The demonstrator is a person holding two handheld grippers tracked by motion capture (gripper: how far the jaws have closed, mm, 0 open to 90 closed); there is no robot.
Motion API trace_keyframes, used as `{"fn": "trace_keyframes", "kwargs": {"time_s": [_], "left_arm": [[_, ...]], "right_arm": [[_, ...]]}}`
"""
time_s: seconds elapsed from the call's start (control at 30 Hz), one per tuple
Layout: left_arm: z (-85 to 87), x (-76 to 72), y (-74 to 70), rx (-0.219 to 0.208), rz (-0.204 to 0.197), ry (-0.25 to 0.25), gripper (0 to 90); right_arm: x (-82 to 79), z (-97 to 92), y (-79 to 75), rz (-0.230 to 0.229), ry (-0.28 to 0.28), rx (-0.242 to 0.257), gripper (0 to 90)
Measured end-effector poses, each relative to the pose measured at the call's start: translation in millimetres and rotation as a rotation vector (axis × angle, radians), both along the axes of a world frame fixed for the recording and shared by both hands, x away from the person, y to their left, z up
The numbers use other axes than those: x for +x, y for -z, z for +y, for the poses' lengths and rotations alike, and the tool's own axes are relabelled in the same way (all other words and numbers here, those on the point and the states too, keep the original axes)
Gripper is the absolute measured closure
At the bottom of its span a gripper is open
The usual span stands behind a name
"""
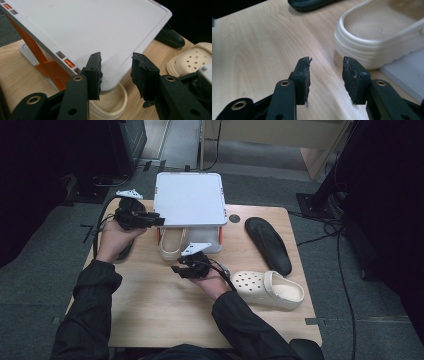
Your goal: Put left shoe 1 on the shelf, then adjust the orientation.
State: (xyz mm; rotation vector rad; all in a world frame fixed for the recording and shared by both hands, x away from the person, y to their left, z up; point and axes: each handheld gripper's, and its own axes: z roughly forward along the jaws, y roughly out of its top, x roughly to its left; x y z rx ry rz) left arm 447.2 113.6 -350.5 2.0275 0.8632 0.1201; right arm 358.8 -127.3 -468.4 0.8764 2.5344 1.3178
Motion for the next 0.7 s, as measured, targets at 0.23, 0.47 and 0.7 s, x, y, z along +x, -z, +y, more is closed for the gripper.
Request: {"fn": "trace_keyframes", "kwargs": {"time_s": [0.23,0.47,0.7], "left_arm": [[-0.3,-18.1,-9.7,-0.043,-0.001,0.013,52.9],[-8.8,-34.7,-4.2,-0.023,0.003,0.029,50.8],[-13.5,-51.2,8.7,-0.018,0.009,0.013,48.4]], "right_arm": [[-18.4,-30.0,-17.6,-0.01,0.006,0.015,54.5],[-38.5,-69.5,-27.2,-0.002,0.027,0.013,53.3],[-50.0,-93.0,-30.2,-0.004,0.035,0.005,51.8]]}}
